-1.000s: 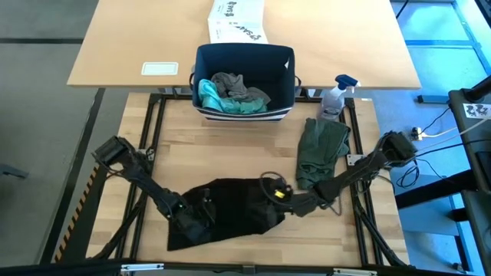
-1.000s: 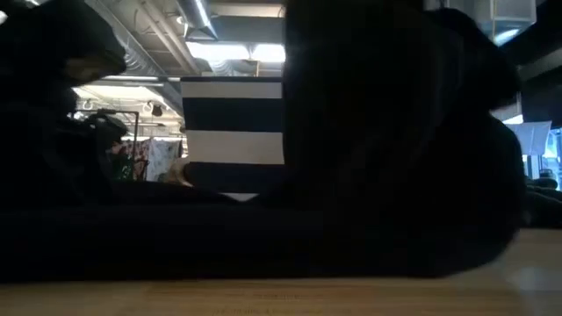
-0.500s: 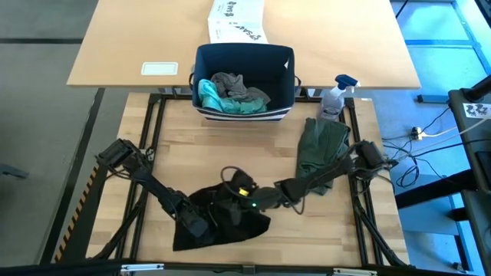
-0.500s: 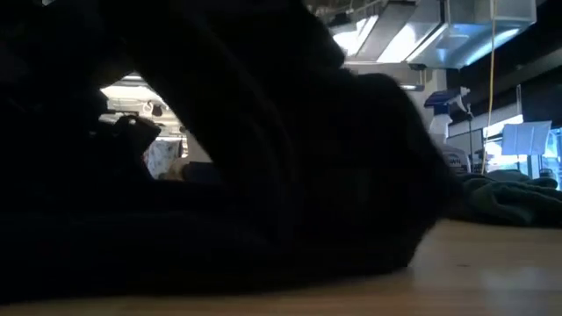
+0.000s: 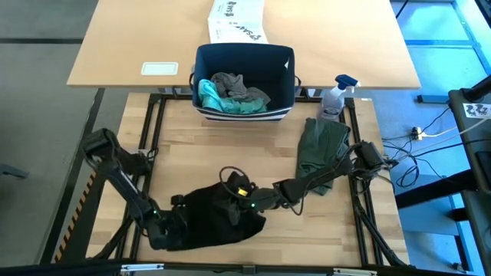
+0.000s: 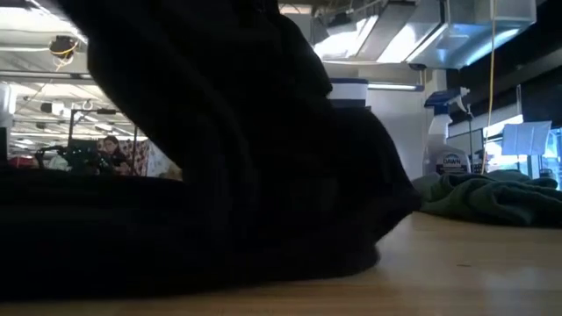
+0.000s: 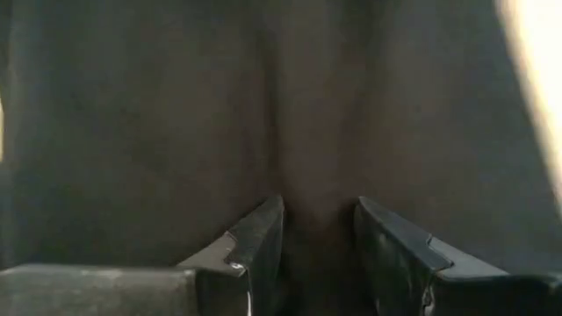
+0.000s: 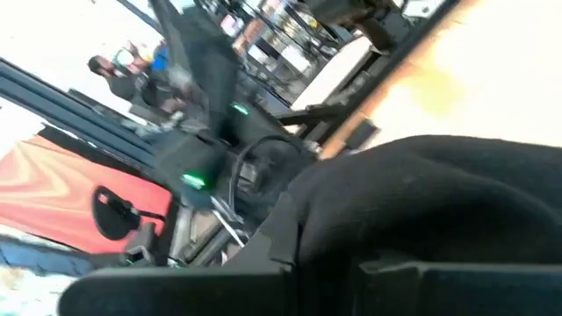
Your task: Fold Laundry from Bin
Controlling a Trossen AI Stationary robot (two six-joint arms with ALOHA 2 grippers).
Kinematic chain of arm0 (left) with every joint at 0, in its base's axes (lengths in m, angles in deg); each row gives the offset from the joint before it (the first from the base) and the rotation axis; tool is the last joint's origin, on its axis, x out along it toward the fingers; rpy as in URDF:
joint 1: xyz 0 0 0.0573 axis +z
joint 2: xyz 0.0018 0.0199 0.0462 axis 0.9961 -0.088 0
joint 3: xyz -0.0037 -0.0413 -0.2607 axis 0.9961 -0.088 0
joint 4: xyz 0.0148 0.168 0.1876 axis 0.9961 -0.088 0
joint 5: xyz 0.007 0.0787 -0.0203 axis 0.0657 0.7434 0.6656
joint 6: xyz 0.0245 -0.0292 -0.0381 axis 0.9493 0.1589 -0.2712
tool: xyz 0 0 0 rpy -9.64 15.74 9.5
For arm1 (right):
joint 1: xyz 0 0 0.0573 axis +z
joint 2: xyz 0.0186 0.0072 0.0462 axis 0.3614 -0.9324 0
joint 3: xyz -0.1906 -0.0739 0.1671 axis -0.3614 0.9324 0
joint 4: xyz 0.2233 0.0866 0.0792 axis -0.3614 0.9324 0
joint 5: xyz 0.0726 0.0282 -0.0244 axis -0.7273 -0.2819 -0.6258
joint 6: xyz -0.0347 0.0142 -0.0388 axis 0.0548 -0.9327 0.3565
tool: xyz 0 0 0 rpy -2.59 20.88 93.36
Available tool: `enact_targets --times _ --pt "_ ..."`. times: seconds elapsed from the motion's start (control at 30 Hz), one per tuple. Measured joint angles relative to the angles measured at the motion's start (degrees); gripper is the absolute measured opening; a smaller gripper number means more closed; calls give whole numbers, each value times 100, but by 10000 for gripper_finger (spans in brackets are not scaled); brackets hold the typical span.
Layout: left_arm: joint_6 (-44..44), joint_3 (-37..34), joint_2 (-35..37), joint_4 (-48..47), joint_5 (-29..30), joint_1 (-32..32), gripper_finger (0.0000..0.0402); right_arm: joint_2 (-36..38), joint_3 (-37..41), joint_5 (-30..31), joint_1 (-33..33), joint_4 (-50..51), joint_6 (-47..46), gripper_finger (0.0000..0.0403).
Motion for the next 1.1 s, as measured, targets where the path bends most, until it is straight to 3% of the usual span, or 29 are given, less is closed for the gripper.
enact_targets --times 0.2,0.47,0.63,0.73,0.93,1.1 --pt "-74 -254 -684 1405 587 70 141 -725 -692 -241 -105 -194 -2 19" --pt "571 -175 -641 1413 529 140 141 -1495 -1435 -576 -201 24 -63 37" --pt "595 -175 -548 1355 501 143 141 -1610 -1474 -578 -196 -7 -63 83" --pt "690 -116 -203 840 171 168 141 -1610 -1474 -576 -196 45 -51 126" --pt "347 515 1050 -1277 -720 155 141 -1610 -1474 -556 -220 79 -4 196" --pt "297 789 1913 -1910 -644 153 141 -1610 -1474 -355 -280 42 -26 217"
